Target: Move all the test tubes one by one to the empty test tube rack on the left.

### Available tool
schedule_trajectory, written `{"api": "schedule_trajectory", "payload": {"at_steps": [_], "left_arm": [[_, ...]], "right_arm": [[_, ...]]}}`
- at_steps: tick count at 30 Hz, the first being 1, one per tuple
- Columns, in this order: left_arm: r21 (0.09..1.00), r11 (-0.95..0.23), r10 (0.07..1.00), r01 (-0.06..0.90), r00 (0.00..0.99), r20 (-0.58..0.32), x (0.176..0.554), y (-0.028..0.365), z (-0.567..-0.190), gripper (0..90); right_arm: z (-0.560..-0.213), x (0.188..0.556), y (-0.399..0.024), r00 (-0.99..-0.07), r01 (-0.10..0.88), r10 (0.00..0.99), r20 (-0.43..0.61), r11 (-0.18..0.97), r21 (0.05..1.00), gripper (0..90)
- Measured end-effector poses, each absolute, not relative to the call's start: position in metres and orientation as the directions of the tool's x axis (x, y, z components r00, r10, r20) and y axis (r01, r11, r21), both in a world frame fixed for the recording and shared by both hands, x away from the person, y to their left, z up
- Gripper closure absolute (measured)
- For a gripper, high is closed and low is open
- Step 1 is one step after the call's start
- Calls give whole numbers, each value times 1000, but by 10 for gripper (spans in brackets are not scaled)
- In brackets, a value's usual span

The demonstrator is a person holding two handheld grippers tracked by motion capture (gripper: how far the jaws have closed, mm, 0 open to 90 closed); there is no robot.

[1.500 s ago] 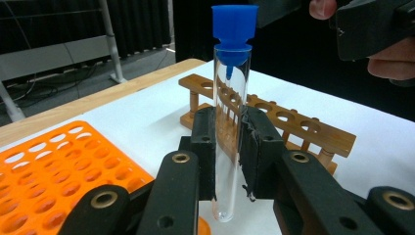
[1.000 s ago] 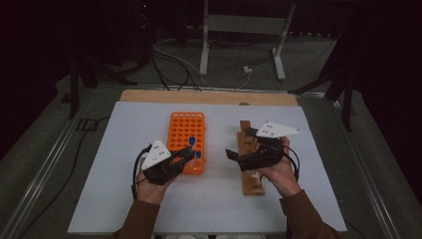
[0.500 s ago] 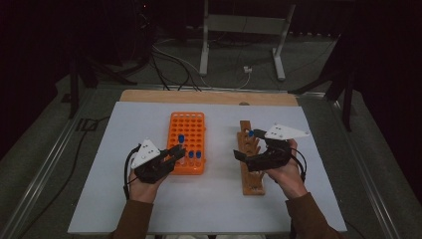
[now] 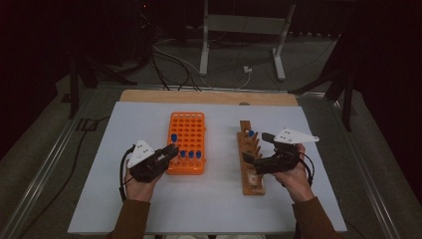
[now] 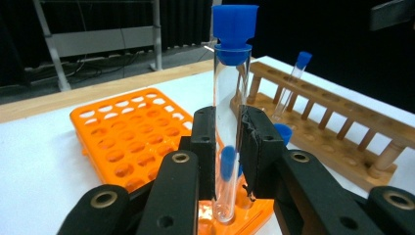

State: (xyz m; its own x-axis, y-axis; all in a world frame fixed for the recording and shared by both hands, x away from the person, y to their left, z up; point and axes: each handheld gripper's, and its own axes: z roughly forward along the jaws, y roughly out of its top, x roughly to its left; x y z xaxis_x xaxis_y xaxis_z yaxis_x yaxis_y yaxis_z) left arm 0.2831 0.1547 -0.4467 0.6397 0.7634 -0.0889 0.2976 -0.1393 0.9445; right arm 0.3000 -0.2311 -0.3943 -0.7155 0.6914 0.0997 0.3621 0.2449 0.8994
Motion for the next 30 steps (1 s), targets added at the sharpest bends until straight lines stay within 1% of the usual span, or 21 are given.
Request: {"api": "schedule_trajectory", "payload": {"at_steps": [15,17,22,28,30], "left_arm": [[917,-170,773,361,626,-103,291,153,-471,785],[917,-158,767,365,630,-119,292,155,-472,784],[919,-153,765,362,632,-122,291,157,-472,784],[924,-160,771,346,628,-102,292,152,-475,784],[919,-184,776,348,625,-81,293,150,-476,785]], "right_arm": [[-404,296,-243,-707,378,695,133,212,901,0],[-404,296,-243,-708,376,693,133,212,902,0],[-405,296,-244,-709,381,693,135,214,900,0],[-407,297,-243,-709,382,691,139,210,900,0],[-407,297,-243,-709,386,690,143,210,899,0]]}}
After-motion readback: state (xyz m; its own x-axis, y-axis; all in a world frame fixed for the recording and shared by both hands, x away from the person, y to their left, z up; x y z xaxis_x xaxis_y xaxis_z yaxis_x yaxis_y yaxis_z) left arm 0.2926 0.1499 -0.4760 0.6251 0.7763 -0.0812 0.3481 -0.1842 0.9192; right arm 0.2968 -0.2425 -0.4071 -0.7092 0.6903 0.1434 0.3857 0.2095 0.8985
